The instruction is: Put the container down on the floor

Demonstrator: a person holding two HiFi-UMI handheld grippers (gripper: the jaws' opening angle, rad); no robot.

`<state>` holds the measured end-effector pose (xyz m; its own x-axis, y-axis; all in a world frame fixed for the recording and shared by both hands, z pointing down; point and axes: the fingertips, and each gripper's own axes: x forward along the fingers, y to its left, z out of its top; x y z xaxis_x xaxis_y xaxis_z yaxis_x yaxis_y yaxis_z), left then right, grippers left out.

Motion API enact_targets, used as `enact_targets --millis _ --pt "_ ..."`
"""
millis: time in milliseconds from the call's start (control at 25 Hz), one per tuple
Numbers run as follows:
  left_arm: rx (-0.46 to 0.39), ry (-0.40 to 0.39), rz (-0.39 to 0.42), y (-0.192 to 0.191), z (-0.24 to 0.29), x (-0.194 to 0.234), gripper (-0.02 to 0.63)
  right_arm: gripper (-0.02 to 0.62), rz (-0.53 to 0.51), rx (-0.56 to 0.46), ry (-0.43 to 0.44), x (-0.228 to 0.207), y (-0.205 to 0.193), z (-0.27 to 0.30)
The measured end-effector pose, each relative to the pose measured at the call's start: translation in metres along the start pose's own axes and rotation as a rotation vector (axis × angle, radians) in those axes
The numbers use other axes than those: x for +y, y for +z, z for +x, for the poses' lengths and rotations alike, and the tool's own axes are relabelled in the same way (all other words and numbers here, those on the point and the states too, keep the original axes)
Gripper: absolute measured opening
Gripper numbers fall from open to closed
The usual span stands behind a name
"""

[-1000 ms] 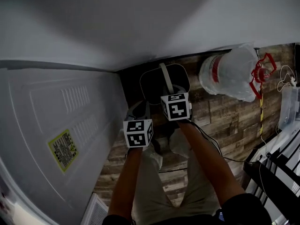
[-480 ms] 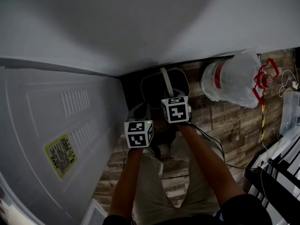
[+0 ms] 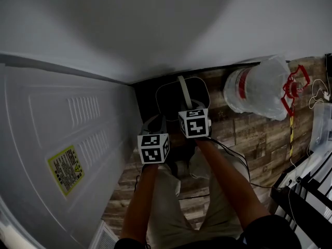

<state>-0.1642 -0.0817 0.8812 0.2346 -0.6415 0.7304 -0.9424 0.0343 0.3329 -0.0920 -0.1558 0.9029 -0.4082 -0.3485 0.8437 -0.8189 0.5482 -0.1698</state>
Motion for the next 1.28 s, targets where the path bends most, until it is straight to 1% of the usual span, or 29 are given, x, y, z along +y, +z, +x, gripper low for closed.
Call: enact_targets --millis 320,560,960,1280 --pt "0.021 -0.009 -0.018 -0.008 -0.005 -0.009 0.018 0.031 0.009 0.032 0.003 0.001 -0.017 -0.004" --pt "0.037 -0.013 -0.031 -0.016 -0.004 -0.015 0.018 0.032 0.048 0.034 0.014 -0.001 -0.025 -0.007" --pt "0.054 -0.041 -0.008 -0.018 0.007 -0.031 0.018 0.032 0.063 0.027 0.027 -0.012 -0.040 -0.011" --pt "0.068 -0.078 0.017 -0.019 0.019 -0.053 0.018 0.032 0.059 0.033 0.011 -0.035 -0.046 -0.015"
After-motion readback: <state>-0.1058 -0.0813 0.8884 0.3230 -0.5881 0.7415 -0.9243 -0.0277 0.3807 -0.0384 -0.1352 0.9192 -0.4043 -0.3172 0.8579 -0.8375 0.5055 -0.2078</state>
